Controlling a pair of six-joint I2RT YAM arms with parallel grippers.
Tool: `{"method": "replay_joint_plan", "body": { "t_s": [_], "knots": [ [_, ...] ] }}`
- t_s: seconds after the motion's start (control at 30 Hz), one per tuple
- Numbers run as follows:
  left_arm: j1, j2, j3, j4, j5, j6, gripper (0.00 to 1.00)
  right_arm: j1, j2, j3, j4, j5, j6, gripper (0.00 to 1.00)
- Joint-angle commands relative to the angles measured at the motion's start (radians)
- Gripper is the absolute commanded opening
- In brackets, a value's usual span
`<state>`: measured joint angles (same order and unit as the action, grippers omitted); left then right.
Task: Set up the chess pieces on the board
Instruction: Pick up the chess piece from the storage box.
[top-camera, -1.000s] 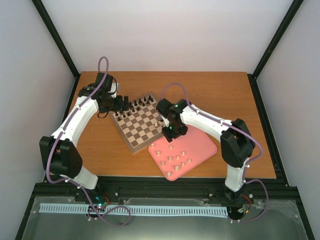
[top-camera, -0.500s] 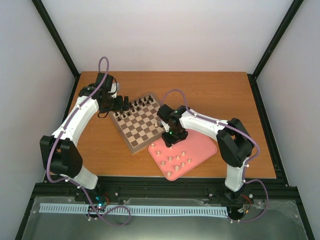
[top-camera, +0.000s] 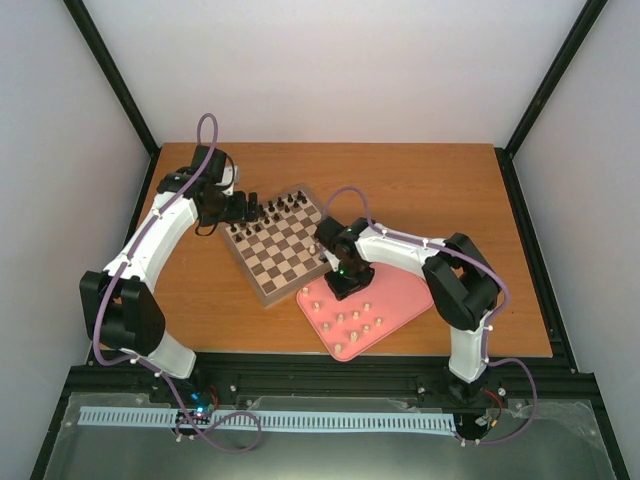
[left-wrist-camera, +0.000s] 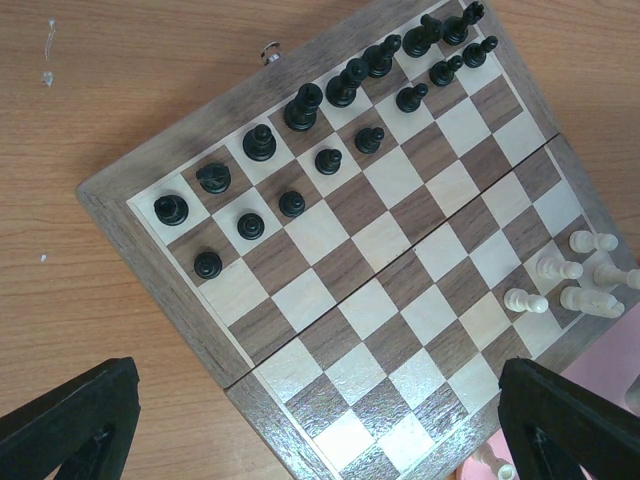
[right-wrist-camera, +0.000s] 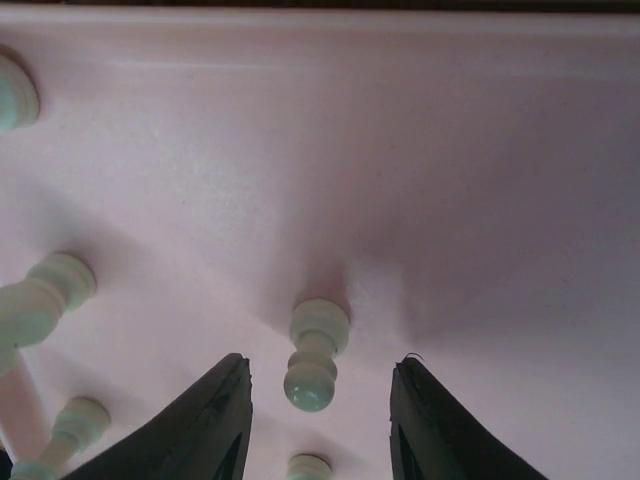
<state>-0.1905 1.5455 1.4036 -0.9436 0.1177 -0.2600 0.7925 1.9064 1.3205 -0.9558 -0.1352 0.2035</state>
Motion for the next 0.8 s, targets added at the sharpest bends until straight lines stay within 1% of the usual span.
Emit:
{"method": "replay_joint_plan", "body": {
  "t_s": [0.0, 0.17, 0.27, 0.5, 0.63, 0.77],
  "knots": [
    [0.006, 0.004, 0.032, -0.007, 0.012, -0.003, 1.00, 0.002, 0.026, 0.021, 0.015, 0.008, 0.001, 0.38],
    [0.006, 0.005, 0.032, -0.006, 0.011, -0.001, 1.00, 0.002, 0.035, 0.028, 0.012, 0.009, -0.004, 0.29],
    [0.006, 0.003, 0.031, -0.005, 0.012, -0.001, 1.00, 0.002, 0.040, 0.033, 0.010, 0.011, -0.007, 0.20],
    [0.007, -0.001, 0.026, -0.006, 0.007, -0.001, 1.00, 0.002, 0.021, 0.064, -0.030, 0.034, -0.006, 0.04],
    [0.006, -0.002, 0.023, -0.003, 0.007, -0.001, 1.00, 0.002, -0.015, 0.146, -0.099, 0.049, -0.002, 0.03],
    [0.006, -0.003, 0.023, -0.001, 0.008, -0.001, 1.00, 0.002, -0.004, 0.302, -0.191, 0.061, -0.011, 0.03]
  ]
}}
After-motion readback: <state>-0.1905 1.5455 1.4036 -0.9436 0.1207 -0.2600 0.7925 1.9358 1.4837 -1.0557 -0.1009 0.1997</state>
